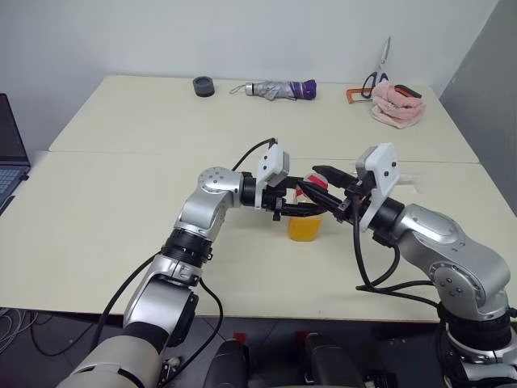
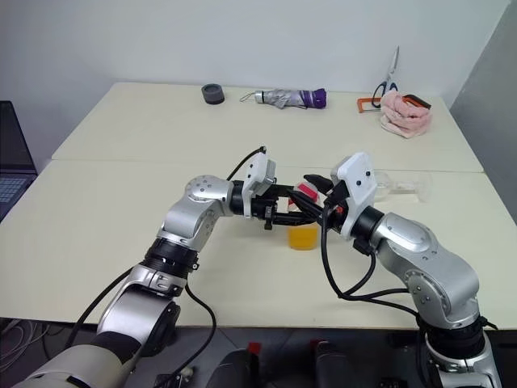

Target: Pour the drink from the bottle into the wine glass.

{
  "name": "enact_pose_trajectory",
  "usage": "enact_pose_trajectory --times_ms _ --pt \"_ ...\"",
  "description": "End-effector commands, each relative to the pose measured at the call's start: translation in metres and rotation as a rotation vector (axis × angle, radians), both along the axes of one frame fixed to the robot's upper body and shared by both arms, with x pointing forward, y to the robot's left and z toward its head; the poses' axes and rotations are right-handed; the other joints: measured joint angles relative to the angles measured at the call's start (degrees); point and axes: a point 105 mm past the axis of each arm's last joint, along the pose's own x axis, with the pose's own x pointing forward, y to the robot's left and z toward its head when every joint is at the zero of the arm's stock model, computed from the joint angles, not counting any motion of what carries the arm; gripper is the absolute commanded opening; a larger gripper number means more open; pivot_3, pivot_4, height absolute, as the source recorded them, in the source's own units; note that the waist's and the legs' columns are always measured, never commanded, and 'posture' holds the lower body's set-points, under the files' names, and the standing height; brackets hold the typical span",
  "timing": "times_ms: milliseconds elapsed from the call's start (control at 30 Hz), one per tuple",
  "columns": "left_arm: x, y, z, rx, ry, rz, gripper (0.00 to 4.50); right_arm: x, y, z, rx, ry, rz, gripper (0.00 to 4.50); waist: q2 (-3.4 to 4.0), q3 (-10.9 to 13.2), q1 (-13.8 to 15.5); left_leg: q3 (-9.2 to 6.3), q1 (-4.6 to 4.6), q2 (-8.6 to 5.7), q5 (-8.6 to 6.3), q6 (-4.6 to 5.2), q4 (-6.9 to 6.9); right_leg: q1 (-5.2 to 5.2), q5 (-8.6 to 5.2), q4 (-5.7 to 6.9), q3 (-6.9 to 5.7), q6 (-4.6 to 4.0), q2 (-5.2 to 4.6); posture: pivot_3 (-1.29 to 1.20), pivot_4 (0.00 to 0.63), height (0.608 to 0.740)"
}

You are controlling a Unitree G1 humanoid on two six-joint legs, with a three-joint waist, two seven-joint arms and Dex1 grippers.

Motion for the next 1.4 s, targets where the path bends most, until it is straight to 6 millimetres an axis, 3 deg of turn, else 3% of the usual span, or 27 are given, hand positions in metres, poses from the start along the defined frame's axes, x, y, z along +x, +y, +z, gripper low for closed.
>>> enact_pose_trajectory --times_ms 33,133,267,433,533,667,800,967,1133,1400 --pt "-0.002 -0.004 0.022 -0.062 -0.075 -0.003 2.22 -0.016 0.016 0.006 -0.044 -0.049 0.205 1.83 0.00 0.00 0.00 0.00 0.00 0.00 0.00 0.00 0.00 0.00 0.00 0.00 0.00 0.00 0.00 0.00 0.150 0.740" --pt "-0.003 -0.004 0.025 -0.063 -0.086 -0.009 2.22 -0.019 0.012 0.009 -0.094 -0.090 0.361 1.83 0.02 0.01 0.00 0.00 0.00 -0.01 0.00 0.00 0.00 0.00 0.00 -0.01 -0.01 0.00 0.00 0.00 0.150 0.740" --pt "-0.004 -0.003 0.027 -0.061 -0.096 -0.014 2.22 -0.006 -0.006 0.008 -0.217 -0.107 0.472 1.83 0.04 0.03 -0.06 0.01 0.02 0.01 0.00 0.01 0.00 0.00 0.00 -0.02 0.00 0.00 0.02 0.00 0.150 0.740" --pt "-0.004 -0.002 0.029 -0.072 -0.102 -0.002 2.22 0.002 -0.014 0.012 -0.241 -0.118 0.479 1.83 0.05 0.03 -0.03 -0.01 0.01 0.03 0.00 0.01 0.00 0.00 0.00 -0.01 -0.02 -0.01 0.03 0.00 0.150 0.740" --pt "-0.003 -0.002 0.030 -0.086 -0.099 0.013 2.22 0.009 -0.019 0.017 -0.197 -0.118 0.381 1.83 0.05 0.03 -0.01 0.00 0.00 0.01 0.00 0.01 0.00 0.00 0.01 -0.01 -0.01 -0.01 -0.01 0.00 0.150 0.740" --pt "-0.004 -0.002 0.029 -0.091 -0.094 0.022 2.22 0.008 -0.024 0.024 -0.146 -0.143 0.320 3.17 0.05 0.03 0.04 -0.01 0.00 0.00 0.00 0.00 0.01 0.00 0.01 0.00 -0.01 -0.01 -0.04 0.00 0.150 0.740" --pt "-0.001 -0.001 0.028 -0.096 -0.090 0.046 2.22 -0.011 -0.030 0.036 -0.070 -0.166 0.240 4.49 0.05 0.03 0.09 -0.01 -0.01 -0.01 0.00 0.00 0.00 -0.01 0.01 0.01 -0.02 -0.01 -0.05 0.00 0.150 0.740" --pt "0.003 -0.002 0.028 -0.109 -0.084 0.071 2.22 -0.031 -0.015 0.027 -0.019 -0.138 0.121 4.50 0.05 0.03 0.08 -0.03 -0.02 -0.01 0.00 0.00 0.00 -0.01 0.00 0.00 -0.02 -0.01 -0.06 0.00 0.150 0.740" --pt "0.004 -0.006 0.028 -0.112 -0.076 0.062 2.22 -0.014 -0.003 0.020 0.039 -0.132 -0.131 4.50 0.06 0.02 -0.13 0.00 0.05 0.00 0.01 -0.02 0.04 -0.03 -0.01 0.19 0.05 0.00 -0.01 0.00 0.150 0.740" --pt "0.005 -0.009 0.029 -0.115 -0.078 0.054 2.22 0.001 -0.001 0.019 0.090 -0.143 -0.260 4.50 0.07 0.02 -0.05 0.00 0.03 -0.01 0.02 -0.02 0.06 -0.04 -0.02 0.21 0.04 -0.02 0.00 0.00 0.150 0.740"
